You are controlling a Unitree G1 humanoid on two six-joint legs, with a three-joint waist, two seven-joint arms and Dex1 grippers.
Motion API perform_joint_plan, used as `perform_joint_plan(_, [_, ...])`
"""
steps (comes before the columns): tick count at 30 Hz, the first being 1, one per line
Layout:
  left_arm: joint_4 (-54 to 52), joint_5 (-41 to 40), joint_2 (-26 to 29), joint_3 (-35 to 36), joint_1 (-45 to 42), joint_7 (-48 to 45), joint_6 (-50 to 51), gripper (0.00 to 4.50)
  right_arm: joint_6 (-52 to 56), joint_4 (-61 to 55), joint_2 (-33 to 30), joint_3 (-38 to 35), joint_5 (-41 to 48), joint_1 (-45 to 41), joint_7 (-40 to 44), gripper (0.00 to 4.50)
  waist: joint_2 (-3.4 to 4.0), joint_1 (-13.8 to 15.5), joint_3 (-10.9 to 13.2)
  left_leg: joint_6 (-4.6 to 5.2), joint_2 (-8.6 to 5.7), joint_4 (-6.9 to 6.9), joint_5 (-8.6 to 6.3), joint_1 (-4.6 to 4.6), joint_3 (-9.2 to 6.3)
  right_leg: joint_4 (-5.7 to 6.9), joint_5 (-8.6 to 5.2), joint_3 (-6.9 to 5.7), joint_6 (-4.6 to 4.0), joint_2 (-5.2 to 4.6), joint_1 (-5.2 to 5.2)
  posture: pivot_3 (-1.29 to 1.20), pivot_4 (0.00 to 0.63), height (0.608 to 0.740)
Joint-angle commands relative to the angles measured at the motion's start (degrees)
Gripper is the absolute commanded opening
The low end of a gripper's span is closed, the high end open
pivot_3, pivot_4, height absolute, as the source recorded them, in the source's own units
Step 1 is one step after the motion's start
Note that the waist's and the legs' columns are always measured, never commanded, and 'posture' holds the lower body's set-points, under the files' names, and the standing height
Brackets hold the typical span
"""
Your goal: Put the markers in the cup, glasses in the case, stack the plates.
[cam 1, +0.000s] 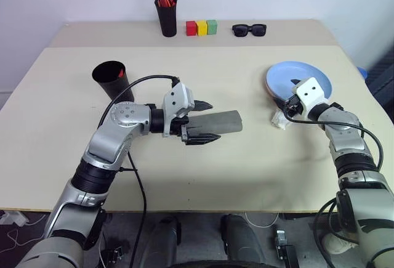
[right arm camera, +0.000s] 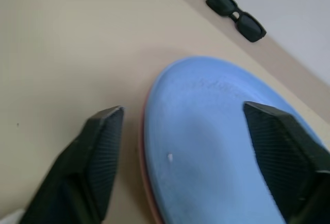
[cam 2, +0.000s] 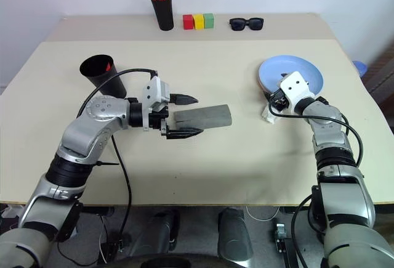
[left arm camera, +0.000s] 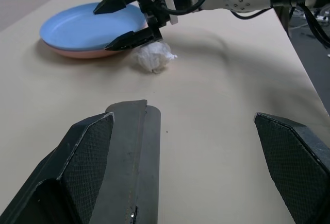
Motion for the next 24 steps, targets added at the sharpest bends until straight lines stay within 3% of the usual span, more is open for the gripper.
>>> perform_joint_plan(1, [-2.1,-1.1,0.6,1.0,0.6,0.1,0.2,4.5,5.6,-10.8,-0.4,-5.3,7.4,2.0,1.5,3.55,0.01,0.0,0.0,0.0,0.0,0.0,0.0,0.0,0.0,0.0,0.0,0.0,0.0,0.0,0.0,0.0,0.15,0.74])
perform_joint_plan(5, [-1.8,-1.4,1.3,0.3,1.3,-1.3,0.2,4.5,25.0,-37.7,-3.1,-11.7,22.0,17.8,8.1,3.55,0.01,1.2,0.0,0.02,0.01,-0.07,-0.02,-0.04,-0.11,-0.01,-0.02,-0.06,0.02,0.0,0.0,0.0,0.15,0.74])
perform_joint_plan(10, [-0.2,-1.1,0.8,-0.1,0.8,-1.4,-0.6,4.5,39.0,-53.7,-5.4,-16.2,29.3,31.5,9.0,3.55,0.04,1.6,0.0,0.07,-0.02,0.09,-0.04,-0.06,-0.05,-0.02,-0.03,-0.04,0.02,-0.01,0.05,0.0,0.15,0.74])
perform_joint_plan(15, [0.2,-1.0,0.0,-0.2,0.3,-1.5,-0.6,4.5,41.6,-55.1,-3.9,-14.7,28.2,33.6,7.3,3.55,0.04,1.3,0.0,0.06,0.03,0.13,-0.04,0.08,0.02,-0.01,-0.04,-0.03,-0.19,0.01,0.11,0.0,0.15,0.74])
perform_joint_plan(24, [-1.0,-1.2,0.7,0.9,0.8,-0.8,0.2,4.5,35.4,-42.4,-0.5,-8.5,21.4,27.4,7.3,3.55,0.04,1.6,0.0,0.06,0.02,0.07,-0.03,-0.02,0.02,-0.02,0.02,-0.03,-0.04,0.0,0.02,0.0,0.15,0.74])
